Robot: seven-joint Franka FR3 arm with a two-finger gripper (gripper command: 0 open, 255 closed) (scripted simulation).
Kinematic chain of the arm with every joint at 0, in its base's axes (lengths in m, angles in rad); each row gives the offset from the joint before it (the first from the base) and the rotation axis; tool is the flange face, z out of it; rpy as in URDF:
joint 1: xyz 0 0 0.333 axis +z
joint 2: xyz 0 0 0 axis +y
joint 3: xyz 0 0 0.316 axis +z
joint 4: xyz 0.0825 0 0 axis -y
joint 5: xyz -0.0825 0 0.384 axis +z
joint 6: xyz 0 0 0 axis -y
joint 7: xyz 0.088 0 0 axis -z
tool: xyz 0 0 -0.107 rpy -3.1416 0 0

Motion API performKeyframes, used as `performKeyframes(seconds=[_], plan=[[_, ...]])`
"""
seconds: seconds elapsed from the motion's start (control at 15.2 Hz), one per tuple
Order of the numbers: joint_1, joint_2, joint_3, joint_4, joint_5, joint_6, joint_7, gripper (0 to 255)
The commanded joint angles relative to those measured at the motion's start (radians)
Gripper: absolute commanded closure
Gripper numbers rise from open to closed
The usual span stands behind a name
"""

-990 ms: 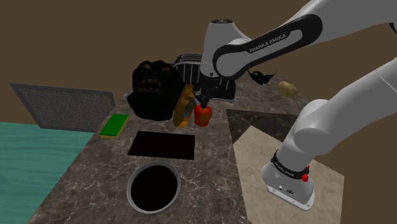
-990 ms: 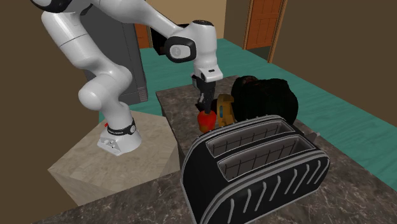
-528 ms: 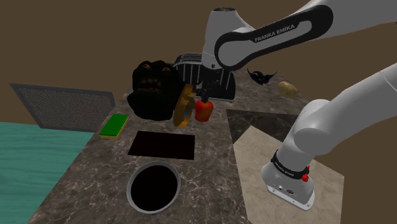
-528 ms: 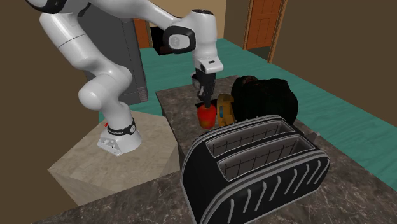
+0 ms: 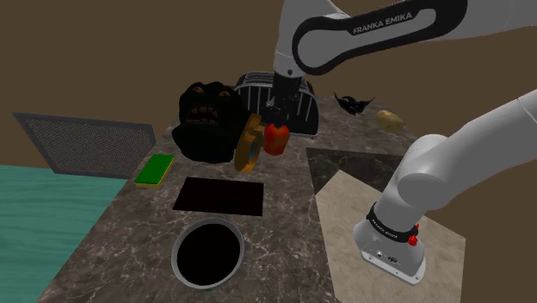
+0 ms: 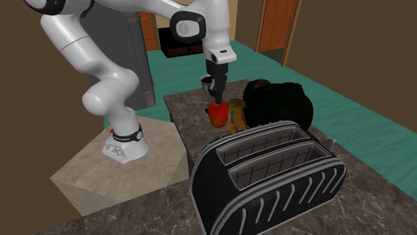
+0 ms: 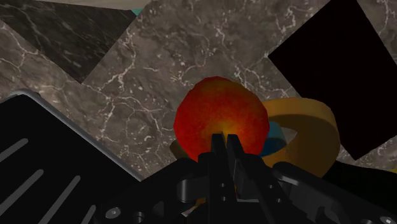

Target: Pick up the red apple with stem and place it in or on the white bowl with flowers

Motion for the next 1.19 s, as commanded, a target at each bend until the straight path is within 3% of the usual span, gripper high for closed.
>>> performKeyframes(seconds=[0.0, 1.12], plan=[[0.0, -0.01, -0.003, 0.02, 0.0, -0.03, -0.003, 255], [-0.005, -0.028, -0.017, 0.228, -0.007, -0.256, -0.01, 255]])
